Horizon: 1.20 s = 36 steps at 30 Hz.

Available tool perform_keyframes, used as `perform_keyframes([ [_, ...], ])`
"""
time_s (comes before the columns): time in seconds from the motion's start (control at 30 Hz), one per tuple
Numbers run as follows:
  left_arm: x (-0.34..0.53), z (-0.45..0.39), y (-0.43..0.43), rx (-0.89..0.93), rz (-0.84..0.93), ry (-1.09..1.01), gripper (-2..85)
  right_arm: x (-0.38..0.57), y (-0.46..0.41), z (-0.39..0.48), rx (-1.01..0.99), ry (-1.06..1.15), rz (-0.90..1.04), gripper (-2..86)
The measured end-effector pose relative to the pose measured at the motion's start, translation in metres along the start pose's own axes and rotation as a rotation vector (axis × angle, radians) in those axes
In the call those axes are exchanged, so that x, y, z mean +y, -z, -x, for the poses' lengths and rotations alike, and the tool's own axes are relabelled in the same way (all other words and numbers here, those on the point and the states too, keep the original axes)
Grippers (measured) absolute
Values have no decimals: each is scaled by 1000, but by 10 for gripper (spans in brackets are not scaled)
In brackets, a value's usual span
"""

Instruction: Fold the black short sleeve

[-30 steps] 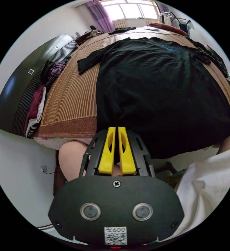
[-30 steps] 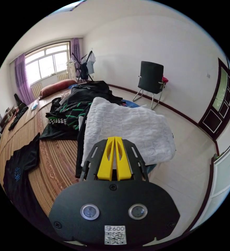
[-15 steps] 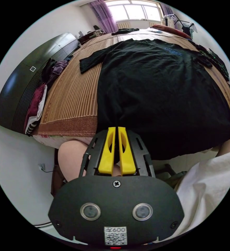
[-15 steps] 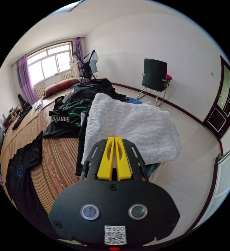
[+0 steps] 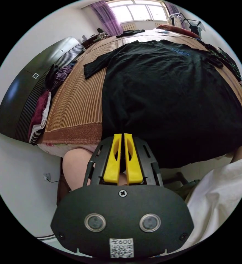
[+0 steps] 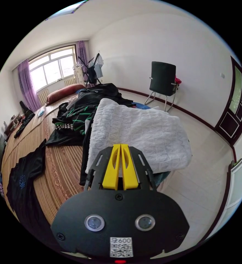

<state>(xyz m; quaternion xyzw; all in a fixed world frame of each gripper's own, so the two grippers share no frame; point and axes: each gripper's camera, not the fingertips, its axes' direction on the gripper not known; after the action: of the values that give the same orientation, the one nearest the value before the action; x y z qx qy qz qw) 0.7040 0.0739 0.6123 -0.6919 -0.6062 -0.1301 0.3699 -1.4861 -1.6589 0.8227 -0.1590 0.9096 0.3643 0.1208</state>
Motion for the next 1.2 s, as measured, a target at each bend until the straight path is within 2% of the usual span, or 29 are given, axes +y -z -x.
perform_keyframes([
  [0.13, 3, 0, 5, 38, -7, 29, 21, 7, 0, -3, -35, 14, 15, -9],
  [0.23, 6, -4, 9, 47, -10, 28, 20, 20, 25, 8, -255, 66, -44, -9],
  [0.33, 8, -10, 15, 43, -11, 29, 19, 45, 38, 60, -408, 214, -76, -9],
  [0.47, 13, -24, 26, 6, -17, 2, 18, 117, 37, 149, -493, 402, 24, -9],
  [0.67, 25, -40, 45, -29, -49, -38, 18, 266, 17, 223, -554, 595, 193, -9],
  [0.77, 30, -43, 56, -24, -62, -71, 19, 310, -2, 244, -606, 633, 265, -9],
  [1.2, 46, -43, 118, 32, -101, -67, 18, 390, -114, 295, -576, 732, 266, -9],
])
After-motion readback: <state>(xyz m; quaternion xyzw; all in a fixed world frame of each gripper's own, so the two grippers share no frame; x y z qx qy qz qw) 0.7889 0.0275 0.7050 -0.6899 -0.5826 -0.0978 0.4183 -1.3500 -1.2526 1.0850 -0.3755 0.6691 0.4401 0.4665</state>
